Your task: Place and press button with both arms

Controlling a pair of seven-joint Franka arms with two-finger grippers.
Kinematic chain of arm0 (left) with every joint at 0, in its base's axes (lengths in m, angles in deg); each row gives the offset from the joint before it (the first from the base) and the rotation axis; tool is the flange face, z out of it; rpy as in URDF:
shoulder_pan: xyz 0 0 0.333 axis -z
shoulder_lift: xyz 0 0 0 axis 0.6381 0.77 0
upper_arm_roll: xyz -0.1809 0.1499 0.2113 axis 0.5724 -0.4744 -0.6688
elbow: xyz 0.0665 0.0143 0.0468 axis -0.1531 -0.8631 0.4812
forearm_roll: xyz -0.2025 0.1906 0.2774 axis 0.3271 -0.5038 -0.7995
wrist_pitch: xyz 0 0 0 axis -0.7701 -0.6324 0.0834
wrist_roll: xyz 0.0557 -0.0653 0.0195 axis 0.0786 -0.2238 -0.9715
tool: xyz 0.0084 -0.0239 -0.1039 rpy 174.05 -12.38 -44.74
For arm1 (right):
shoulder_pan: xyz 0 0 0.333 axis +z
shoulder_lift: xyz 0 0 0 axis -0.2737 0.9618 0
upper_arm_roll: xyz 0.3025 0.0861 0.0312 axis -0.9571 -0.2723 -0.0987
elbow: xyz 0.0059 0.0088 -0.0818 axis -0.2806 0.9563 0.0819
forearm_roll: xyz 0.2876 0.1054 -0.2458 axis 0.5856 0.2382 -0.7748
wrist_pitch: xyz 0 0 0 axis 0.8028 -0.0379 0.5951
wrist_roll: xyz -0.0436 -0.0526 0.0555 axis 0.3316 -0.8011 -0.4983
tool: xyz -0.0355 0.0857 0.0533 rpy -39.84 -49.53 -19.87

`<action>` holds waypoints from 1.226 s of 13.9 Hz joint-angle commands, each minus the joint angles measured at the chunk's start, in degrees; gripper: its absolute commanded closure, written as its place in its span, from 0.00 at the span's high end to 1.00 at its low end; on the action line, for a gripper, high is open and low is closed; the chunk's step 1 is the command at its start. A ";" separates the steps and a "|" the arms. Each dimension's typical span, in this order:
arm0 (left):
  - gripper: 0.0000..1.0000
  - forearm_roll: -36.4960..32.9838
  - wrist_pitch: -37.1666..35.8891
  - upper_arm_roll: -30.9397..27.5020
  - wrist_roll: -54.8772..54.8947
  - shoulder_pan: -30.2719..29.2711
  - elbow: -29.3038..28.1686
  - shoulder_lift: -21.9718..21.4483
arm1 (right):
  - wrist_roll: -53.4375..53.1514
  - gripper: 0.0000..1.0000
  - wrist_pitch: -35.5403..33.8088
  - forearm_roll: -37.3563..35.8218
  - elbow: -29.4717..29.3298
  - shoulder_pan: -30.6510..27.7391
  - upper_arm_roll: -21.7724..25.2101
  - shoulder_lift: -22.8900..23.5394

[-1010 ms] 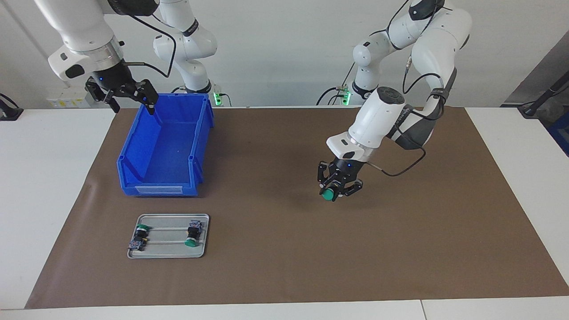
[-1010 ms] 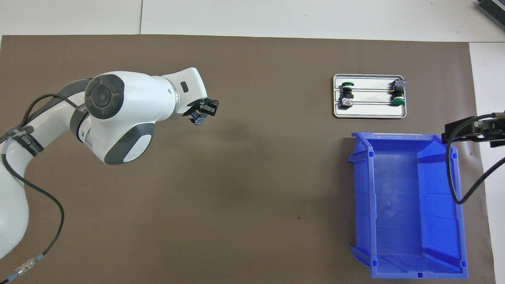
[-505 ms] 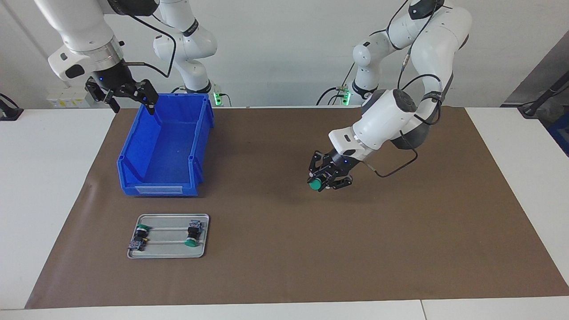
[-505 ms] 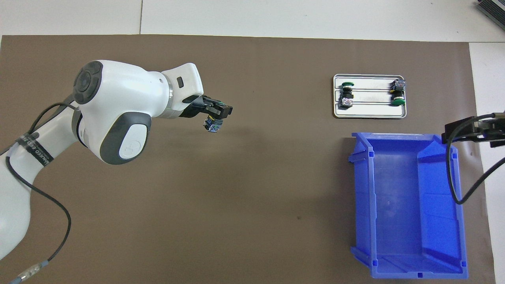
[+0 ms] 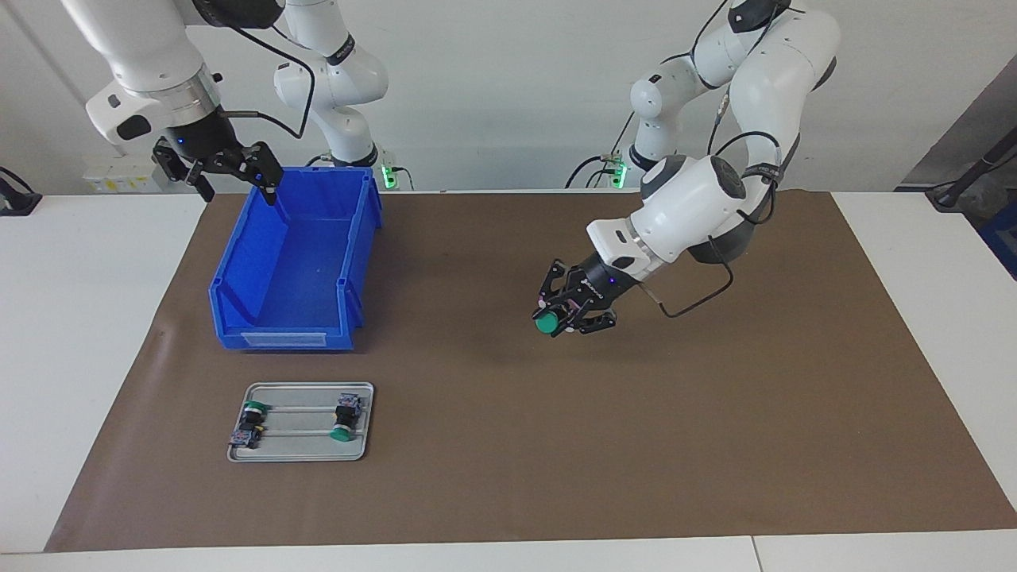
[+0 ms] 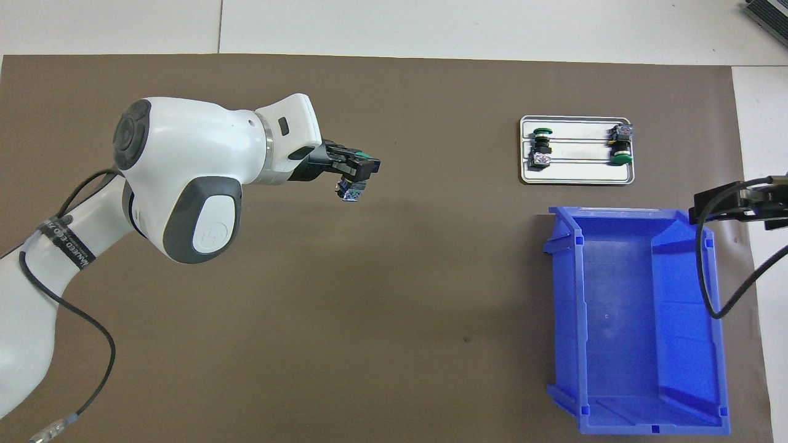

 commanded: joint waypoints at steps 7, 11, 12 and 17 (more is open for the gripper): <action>0.00 -1.62 -9.34 -6.10 -7.56 3.38 -0.85 -12.42 | 1.73 1.00 -0.37 0.89 0.77 -0.93 -0.44 -0.94; 0.00 -2.96 -11.10 -21.70 -8.28 16.08 0.11 -18.91 | 1.73 1.00 -0.37 0.89 0.77 -0.85 -0.36 -0.94; 0.00 -2.26 -11.10 -27.49 -7.93 20.39 -0.15 -21.36 | 1.73 1.00 -0.37 0.89 0.77 -0.93 -0.44 -0.94; 0.00 7.56 -11.01 -52.11 -2.67 40.35 -0.42 -26.48 | 1.73 1.00 -0.37 0.89 0.77 -0.94 -0.44 -0.94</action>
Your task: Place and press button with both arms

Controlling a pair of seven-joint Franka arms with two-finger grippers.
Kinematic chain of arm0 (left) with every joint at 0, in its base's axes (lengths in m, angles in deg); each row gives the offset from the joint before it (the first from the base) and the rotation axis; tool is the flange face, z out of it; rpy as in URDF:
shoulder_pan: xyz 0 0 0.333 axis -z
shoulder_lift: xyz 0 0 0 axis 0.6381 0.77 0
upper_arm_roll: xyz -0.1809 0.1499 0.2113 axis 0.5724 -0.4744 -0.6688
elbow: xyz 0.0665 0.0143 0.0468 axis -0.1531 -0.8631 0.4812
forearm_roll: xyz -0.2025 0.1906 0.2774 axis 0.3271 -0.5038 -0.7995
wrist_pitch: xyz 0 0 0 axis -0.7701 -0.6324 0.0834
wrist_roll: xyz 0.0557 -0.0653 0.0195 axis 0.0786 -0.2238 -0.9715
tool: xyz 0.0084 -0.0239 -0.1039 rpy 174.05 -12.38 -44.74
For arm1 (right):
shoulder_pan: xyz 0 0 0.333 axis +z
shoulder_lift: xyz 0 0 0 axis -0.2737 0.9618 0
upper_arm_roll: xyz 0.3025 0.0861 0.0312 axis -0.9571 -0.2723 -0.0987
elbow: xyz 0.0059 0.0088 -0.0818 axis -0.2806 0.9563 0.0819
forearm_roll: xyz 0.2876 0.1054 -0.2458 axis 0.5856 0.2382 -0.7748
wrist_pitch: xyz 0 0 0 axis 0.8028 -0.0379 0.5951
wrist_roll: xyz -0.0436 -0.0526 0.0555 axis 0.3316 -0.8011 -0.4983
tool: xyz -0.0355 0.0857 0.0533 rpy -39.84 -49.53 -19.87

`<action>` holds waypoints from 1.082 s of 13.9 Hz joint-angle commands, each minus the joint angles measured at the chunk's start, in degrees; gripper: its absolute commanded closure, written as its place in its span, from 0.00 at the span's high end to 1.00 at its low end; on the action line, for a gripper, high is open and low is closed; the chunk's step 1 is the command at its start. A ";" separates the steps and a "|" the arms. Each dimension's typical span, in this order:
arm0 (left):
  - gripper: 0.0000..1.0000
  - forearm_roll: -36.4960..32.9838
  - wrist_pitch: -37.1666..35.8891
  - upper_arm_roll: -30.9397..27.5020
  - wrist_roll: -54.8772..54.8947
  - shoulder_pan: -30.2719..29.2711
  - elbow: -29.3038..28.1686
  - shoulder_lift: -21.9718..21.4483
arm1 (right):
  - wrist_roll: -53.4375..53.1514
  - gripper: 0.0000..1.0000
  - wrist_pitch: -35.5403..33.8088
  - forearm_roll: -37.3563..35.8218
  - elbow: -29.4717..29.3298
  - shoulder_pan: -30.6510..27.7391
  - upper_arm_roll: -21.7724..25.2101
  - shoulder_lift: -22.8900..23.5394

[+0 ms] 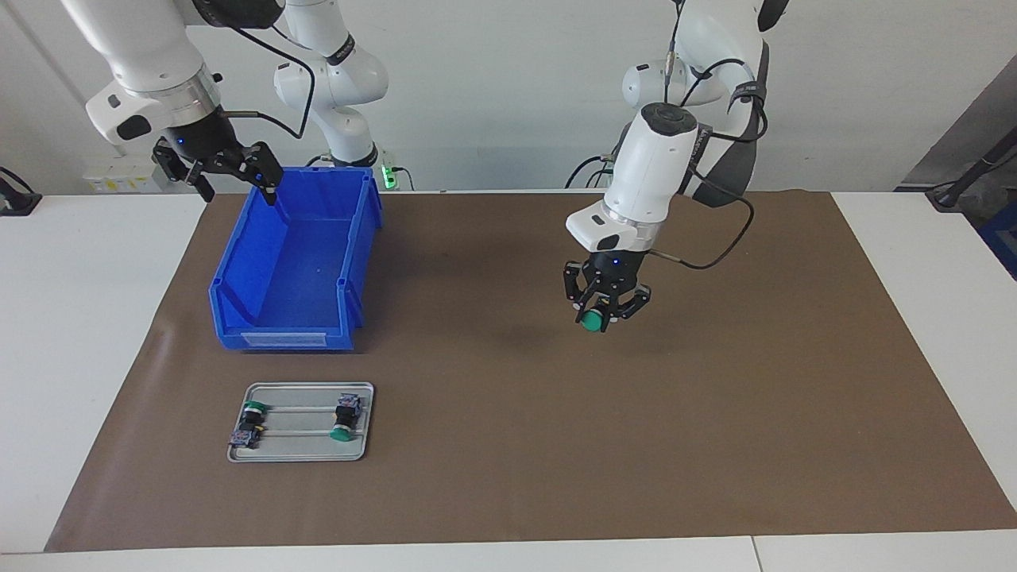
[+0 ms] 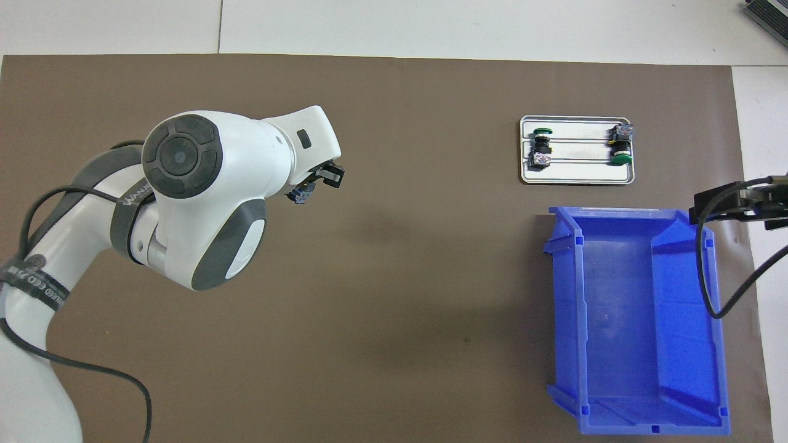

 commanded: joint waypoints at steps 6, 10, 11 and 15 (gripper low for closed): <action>0.00 17.25 9.53 -22.64 6.33 17.02 -3.76 -3.76 | 1.73 1.00 -0.37 0.89 0.77 -0.85 -0.44 -0.93; 0.00 24.64 27.44 -22.73 8.54 18.34 -9.85 -3.76 | 1.73 1.00 -0.37 0.89 0.77 -0.93 -0.44 -0.93; 0.00 26.75 27.71 -22.73 10.55 18.26 -9.76 -3.50 | 1.73 1.00 -0.37 0.89 0.77 -0.94 -0.44 -0.93; 0.00 56.90 27.98 -22.73 38.07 18.17 -9.41 -3.40 | 1.73 1.00 -0.37 0.89 0.77 -0.85 -0.36 -0.93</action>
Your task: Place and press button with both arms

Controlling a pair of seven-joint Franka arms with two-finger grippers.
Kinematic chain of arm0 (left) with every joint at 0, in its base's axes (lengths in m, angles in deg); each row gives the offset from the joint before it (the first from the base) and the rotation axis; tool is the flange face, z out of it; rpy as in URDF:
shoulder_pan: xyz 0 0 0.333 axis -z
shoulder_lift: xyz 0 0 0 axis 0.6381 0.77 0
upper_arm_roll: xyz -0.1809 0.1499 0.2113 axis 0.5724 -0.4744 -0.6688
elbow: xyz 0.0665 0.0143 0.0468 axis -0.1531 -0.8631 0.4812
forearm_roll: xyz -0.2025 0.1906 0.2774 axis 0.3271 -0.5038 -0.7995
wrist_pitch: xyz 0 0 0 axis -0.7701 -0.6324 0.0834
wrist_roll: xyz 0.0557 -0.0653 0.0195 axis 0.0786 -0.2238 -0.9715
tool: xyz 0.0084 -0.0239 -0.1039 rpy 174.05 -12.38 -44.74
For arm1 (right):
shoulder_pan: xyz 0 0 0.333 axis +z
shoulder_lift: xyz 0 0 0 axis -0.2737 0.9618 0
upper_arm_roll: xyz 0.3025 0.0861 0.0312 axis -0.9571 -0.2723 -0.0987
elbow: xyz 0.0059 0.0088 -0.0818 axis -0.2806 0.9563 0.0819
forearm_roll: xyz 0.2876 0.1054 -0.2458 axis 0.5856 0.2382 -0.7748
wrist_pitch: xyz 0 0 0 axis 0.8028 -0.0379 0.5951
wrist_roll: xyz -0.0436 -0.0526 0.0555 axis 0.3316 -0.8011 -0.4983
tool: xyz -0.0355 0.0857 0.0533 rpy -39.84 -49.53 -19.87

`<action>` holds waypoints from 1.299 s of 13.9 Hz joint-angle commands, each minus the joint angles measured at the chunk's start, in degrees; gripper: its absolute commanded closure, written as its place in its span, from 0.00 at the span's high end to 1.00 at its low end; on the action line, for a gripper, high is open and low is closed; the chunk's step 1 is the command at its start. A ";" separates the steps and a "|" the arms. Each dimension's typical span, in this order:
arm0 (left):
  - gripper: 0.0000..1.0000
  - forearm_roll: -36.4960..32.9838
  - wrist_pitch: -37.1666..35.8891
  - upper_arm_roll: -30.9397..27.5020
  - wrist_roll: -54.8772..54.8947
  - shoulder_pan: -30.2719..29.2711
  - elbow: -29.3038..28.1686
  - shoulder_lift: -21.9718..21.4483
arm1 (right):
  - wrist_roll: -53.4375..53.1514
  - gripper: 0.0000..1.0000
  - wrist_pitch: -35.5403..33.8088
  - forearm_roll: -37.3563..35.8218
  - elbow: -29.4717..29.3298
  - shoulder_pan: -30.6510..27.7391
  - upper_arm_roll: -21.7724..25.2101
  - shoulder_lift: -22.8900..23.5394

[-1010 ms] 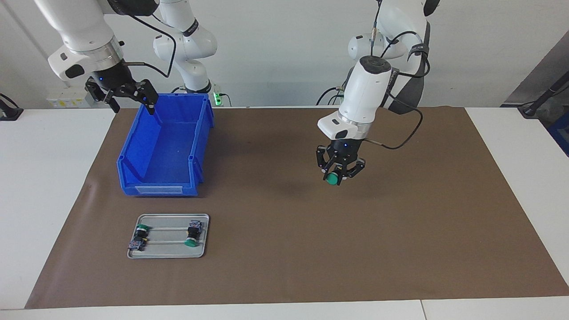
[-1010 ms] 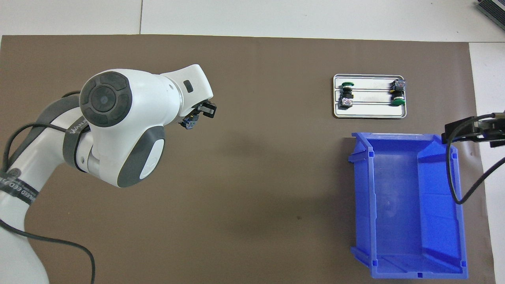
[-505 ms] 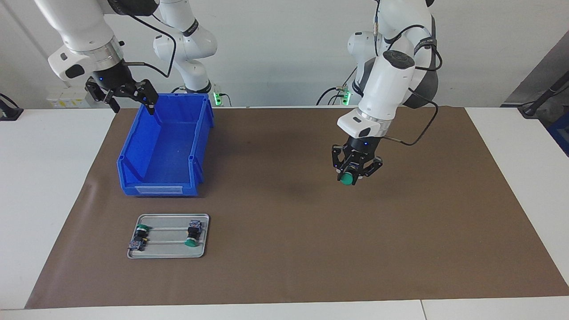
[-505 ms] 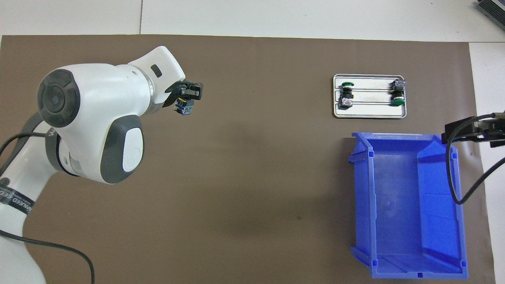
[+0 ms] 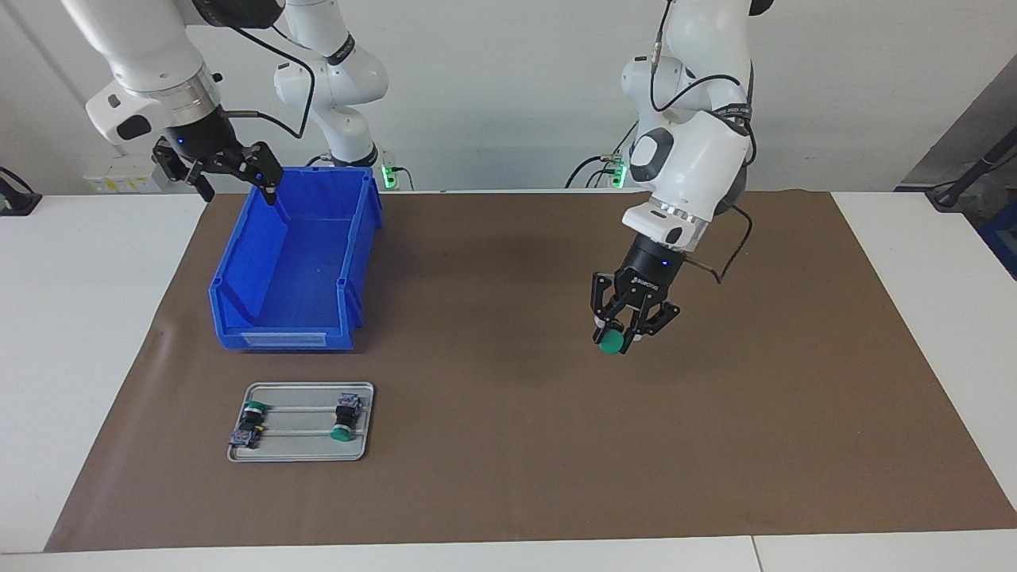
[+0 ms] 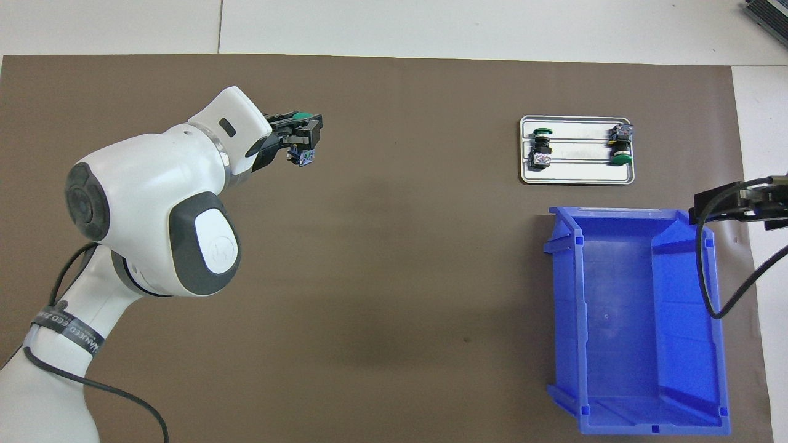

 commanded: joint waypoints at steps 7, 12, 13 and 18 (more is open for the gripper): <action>0.00 39.58 -5.94 -2.00 43.88 0.42 -1.27 -0.51 | 1.73 1.00 -0.37 0.89 0.77 -0.85 -0.44 -0.93; 0.00 55.84 -21.03 -5.33 63.40 -0.99 -5.22 -0.95 | 1.73 1.00 -0.37 0.89 0.77 -0.85 -0.44 -0.93; 0.00 58.99 -23.85 -5.95 67.25 -1.95 -6.70 -1.30 | 1.73 1.00 -0.37 0.89 0.77 -0.93 -0.44 -0.93; 0.00 65.51 -35.02 -7.01 80.18 -3.89 -10.49 -0.86 | 1.73 1.00 -0.37 0.89 0.77 -0.93 -0.36 -0.93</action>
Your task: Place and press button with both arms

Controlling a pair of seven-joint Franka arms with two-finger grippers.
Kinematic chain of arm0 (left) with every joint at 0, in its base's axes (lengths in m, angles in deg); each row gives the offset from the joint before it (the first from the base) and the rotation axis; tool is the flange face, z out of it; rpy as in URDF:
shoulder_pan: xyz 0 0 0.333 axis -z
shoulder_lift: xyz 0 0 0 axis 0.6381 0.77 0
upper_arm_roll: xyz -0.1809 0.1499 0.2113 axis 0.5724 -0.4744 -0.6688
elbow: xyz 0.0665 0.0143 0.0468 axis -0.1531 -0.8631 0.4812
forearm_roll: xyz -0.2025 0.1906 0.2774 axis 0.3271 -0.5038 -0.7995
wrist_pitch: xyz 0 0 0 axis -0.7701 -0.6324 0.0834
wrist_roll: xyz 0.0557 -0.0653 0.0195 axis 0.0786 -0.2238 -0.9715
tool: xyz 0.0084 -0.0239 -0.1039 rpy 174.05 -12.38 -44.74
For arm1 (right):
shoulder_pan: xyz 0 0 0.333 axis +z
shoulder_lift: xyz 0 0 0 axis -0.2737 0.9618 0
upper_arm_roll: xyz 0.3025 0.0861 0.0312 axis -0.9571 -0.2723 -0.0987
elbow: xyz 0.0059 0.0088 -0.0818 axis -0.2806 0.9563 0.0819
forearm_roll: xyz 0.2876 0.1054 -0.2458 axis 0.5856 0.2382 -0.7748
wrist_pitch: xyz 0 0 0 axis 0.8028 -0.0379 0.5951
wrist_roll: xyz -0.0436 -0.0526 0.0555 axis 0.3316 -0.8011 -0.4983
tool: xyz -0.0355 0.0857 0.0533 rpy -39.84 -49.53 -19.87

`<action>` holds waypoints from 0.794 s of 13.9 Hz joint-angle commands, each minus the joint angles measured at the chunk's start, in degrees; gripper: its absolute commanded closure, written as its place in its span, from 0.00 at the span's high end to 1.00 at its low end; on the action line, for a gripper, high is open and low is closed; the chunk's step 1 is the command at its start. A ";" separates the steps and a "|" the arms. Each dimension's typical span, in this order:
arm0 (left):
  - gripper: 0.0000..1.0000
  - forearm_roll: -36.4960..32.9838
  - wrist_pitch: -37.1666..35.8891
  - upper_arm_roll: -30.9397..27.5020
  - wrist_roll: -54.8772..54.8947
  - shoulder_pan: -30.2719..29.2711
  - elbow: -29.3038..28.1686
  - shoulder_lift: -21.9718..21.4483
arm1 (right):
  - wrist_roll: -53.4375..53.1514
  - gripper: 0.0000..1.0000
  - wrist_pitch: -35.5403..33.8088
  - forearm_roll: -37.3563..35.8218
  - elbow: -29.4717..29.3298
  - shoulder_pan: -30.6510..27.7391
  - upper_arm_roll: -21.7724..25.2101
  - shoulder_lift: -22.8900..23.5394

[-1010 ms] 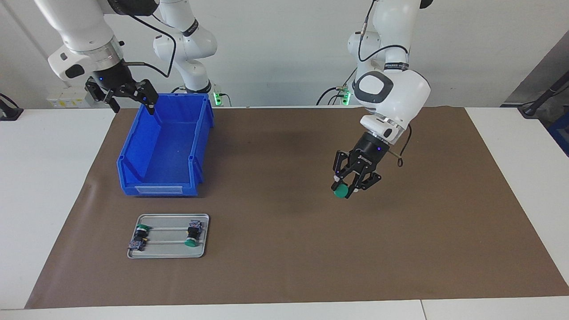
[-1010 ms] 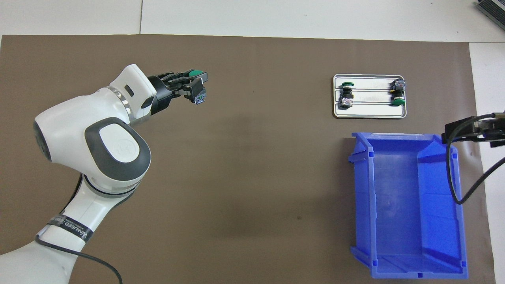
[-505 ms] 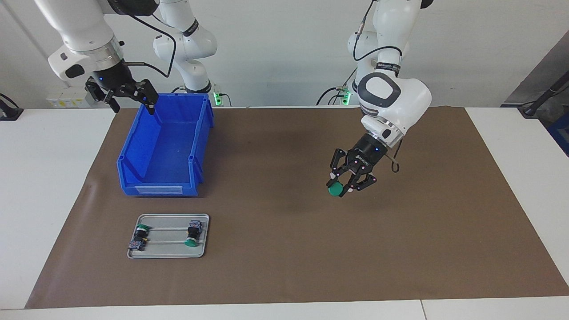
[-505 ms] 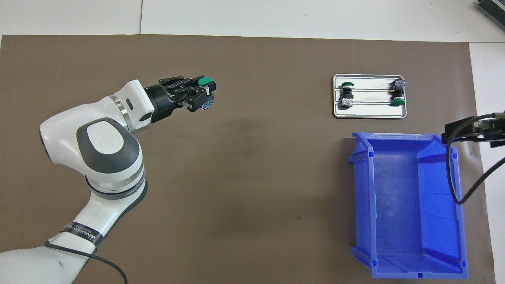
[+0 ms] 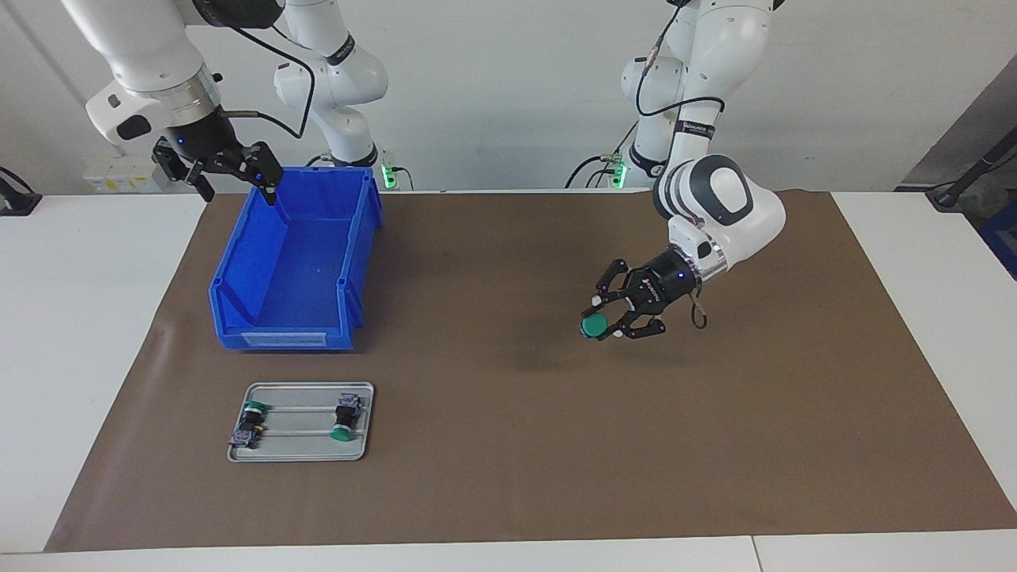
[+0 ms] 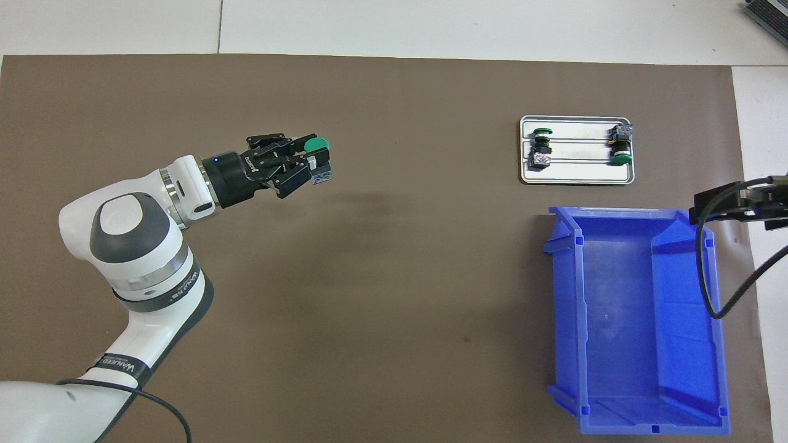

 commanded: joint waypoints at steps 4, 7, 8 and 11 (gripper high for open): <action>0.00 6.75 -13.18 -1.05 16.52 -4.14 -4.56 1.96 | 1.73 1.00 -0.37 0.89 0.77 -0.85 -0.44 -0.93; 0.00 6.84 -15.57 -1.40 21.81 -4.42 -4.83 4.26 | 1.73 1.00 -0.37 0.89 0.77 -0.85 -0.44 -0.93; 0.00 6.84 -15.75 -2.10 24.60 -4.33 -5.70 4.87 | 1.73 1.00 -0.37 0.89 0.77 -0.85 -0.44 -0.93; 0.00 6.93 -17.25 -3.95 30.34 -4.24 -8.60 5.49 | 1.73 1.00 -0.37 0.89 0.77 -0.85 -0.44 -0.93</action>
